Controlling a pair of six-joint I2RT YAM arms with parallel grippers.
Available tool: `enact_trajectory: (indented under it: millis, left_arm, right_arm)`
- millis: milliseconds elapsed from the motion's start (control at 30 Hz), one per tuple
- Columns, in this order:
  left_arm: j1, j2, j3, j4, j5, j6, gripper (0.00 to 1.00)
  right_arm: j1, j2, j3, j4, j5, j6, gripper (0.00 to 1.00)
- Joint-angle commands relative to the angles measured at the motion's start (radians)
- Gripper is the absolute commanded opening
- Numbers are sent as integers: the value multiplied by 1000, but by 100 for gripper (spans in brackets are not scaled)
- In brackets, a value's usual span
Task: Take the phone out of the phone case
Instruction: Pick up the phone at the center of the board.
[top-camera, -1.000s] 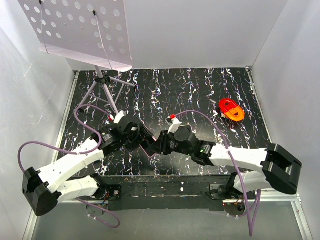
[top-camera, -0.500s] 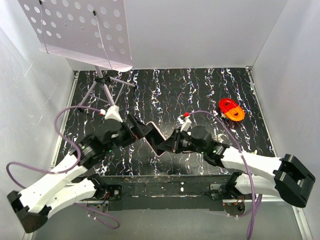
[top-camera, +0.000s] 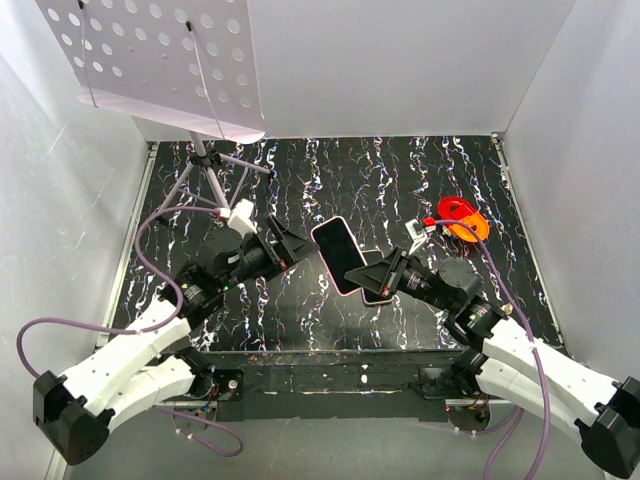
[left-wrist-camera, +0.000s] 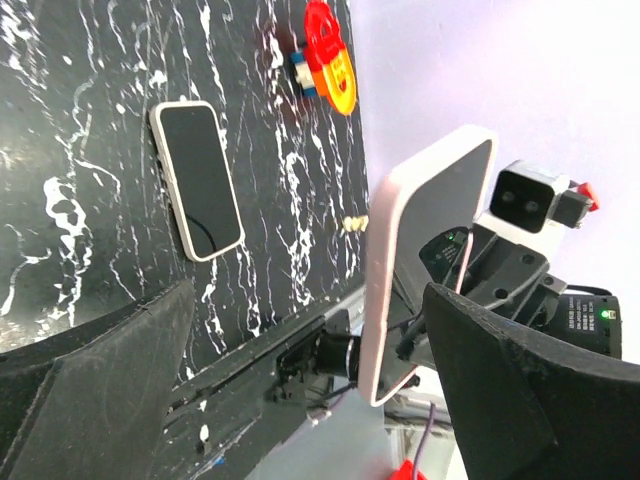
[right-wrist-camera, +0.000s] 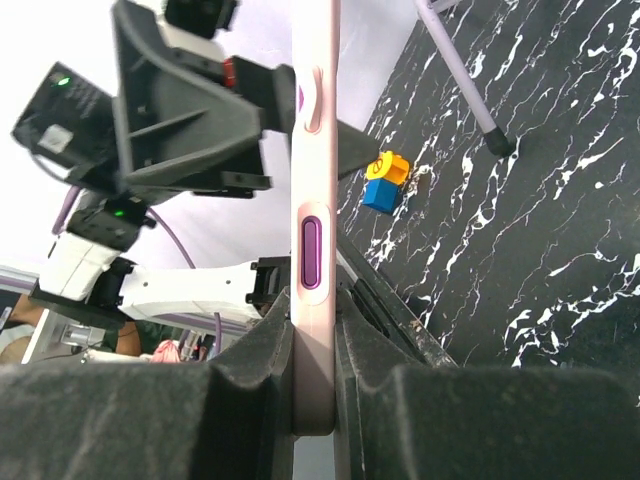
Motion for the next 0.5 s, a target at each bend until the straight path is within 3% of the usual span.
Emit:
enact_trajectory:
  millis: [0, 200, 367, 467]
  left_arm:
    - [33, 55, -69, 328, 256, -70, 98]
    - [35, 112, -115, 546, 314, -124, 84]
    - [36, 148, -92, 579, 336, -107, 62]
    - [35, 178, -73, 586, 367, -101, 44]
  right_arm:
    - [-5, -37, -12, 89, -30, 30, 1]
    - [-8, -24, -39, 200, -61, 79, 1]
    - [-7, 1, -73, 324, -98, 134, 1]
    - [-8, 9, -70, 324, -105, 139, 1]
